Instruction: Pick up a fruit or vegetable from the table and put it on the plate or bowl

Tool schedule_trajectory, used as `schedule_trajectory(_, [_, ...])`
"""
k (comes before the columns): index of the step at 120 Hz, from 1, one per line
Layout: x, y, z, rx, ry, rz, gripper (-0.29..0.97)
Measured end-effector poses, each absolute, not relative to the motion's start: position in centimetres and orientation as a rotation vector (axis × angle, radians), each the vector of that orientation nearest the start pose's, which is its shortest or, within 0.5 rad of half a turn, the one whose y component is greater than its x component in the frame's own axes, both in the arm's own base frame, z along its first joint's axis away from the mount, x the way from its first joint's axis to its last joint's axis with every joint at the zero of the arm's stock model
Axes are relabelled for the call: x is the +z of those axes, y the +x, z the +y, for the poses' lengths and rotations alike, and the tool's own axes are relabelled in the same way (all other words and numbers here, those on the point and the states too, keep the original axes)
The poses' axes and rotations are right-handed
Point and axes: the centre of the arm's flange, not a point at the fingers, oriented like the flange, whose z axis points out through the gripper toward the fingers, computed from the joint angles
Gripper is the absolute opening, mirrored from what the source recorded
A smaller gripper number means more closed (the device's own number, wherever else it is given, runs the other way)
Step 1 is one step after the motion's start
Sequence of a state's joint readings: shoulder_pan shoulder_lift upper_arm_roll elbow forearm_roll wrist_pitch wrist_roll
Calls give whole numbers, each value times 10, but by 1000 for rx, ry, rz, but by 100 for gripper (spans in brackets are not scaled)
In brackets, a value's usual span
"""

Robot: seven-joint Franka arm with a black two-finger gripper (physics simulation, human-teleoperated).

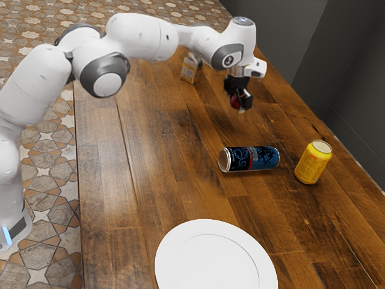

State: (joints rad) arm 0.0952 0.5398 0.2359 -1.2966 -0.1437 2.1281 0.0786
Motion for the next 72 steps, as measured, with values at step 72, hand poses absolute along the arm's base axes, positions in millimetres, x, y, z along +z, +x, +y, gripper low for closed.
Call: schedule_trajectory(72, [558,657,-110,-17,-3152,179,28])
